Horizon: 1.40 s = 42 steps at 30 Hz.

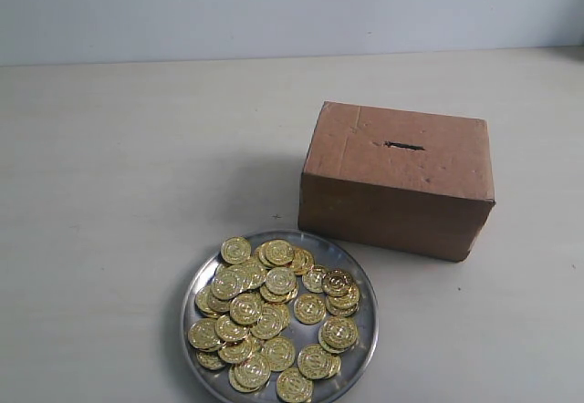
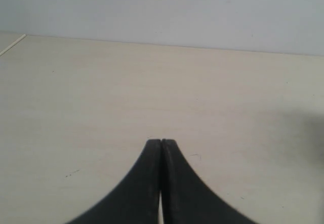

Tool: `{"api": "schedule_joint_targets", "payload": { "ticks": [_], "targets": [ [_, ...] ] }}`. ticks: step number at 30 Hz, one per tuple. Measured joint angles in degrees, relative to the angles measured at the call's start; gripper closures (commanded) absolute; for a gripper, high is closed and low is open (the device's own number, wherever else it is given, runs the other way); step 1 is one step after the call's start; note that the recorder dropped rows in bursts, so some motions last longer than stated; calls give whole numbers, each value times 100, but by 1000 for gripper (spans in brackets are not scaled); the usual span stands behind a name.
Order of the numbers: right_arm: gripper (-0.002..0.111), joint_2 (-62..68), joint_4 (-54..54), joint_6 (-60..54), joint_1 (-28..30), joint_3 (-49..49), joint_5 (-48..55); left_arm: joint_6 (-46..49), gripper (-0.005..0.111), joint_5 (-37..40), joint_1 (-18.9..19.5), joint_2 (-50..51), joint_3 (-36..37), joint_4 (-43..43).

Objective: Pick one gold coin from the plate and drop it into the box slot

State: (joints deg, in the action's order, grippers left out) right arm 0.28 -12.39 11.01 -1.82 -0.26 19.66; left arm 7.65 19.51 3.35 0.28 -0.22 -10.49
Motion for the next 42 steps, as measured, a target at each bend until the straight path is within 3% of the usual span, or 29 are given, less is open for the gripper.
{"api": "schedule_joint_targets", "payload": {
  "ticks": [42],
  "targets": [
    [108,0,0,0,0,0,9,0,107,103,0,0,0,0]
  ]
}}
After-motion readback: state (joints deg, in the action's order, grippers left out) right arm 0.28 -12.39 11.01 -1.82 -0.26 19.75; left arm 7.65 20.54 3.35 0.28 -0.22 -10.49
